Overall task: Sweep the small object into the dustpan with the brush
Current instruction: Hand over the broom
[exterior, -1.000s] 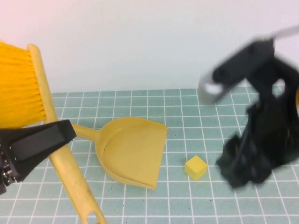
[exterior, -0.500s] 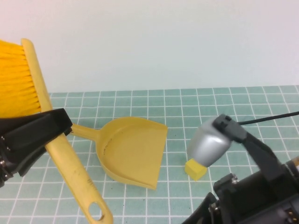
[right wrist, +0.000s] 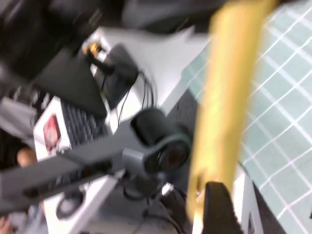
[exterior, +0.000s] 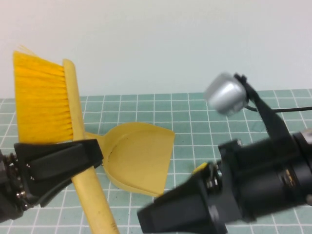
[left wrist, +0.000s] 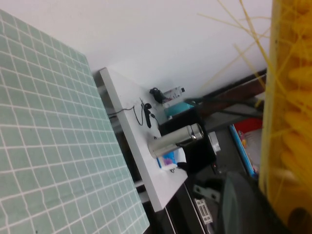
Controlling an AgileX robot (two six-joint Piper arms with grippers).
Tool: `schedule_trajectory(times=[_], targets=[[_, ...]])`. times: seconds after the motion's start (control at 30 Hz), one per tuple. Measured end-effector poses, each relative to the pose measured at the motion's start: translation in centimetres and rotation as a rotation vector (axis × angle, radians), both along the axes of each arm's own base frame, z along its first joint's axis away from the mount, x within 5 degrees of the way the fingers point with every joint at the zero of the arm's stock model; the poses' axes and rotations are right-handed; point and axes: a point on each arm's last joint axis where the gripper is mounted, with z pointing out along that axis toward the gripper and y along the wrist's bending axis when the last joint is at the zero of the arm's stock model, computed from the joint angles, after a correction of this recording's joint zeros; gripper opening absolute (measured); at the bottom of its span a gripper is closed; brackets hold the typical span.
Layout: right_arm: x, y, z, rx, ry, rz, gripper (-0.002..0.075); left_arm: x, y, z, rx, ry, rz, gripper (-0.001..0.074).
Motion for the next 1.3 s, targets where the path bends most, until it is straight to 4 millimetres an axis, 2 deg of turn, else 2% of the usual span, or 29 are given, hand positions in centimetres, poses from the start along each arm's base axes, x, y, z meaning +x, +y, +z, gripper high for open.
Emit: schedule_trajectory(times=[0.07,0.23,0.43,0.77,0.93,1.0,1.13,1.17,1.27,1.3], targets=[[0.8,0.3,-0.3,0.042,0.045,0.006,0.0391,0.0,0.0,0.1,-0.011,0.003,-0.002,0.0000],[1.2,2.0,-0.7,0.203,0.167,0.135,0.0391,-0.1,-0.2,0.5,-0.063,-0.003,-0.017,0.0000],[2.6,3.3,-2.2,0.262,0.195,0.144,0.0391,-0.2,-0.3,0.8,-0.090,-0.008,-0.024,0.0000],[3.0,4.1,-2.6,0.357,0.214,0.199,0.0391,-0.2,-0.3,0.8,-0.089,-0.023,-0.021,0.0000],[2.6,5.5,-3.2,0.355,0.227,0.261,0.0386,-0.1,-0.3,1.0,-0.112,-0.025,-0.015,0.0000],[2.6,5.9,-3.3,0.356,0.221,0.276,0.0356,-0.1,-0.3,1.0,-0.108,-0.033,-0.014,0.0000],[2.8,6.3,-2.8,0.364,0.191,0.288,0.0170,-0.1,-0.3,1.0,-0.086,-0.082,-0.003,0.0003],[2.9,6.3,-2.6,0.364,0.177,0.294,0.0162,-0.1,-0.3,1.0,-0.084,-0.087,-0.002,0.0010],[3.0,6.4,-2.2,0.364,0.152,0.304,0.0160,-0.1,-0.3,1.2,-0.106,-0.093,-0.006,0.0103],[3.1,6.5,-2.3,0.359,0.150,0.307,0.0160,-0.1,-0.2,1.3,-0.124,-0.084,-0.007,0.0160]])
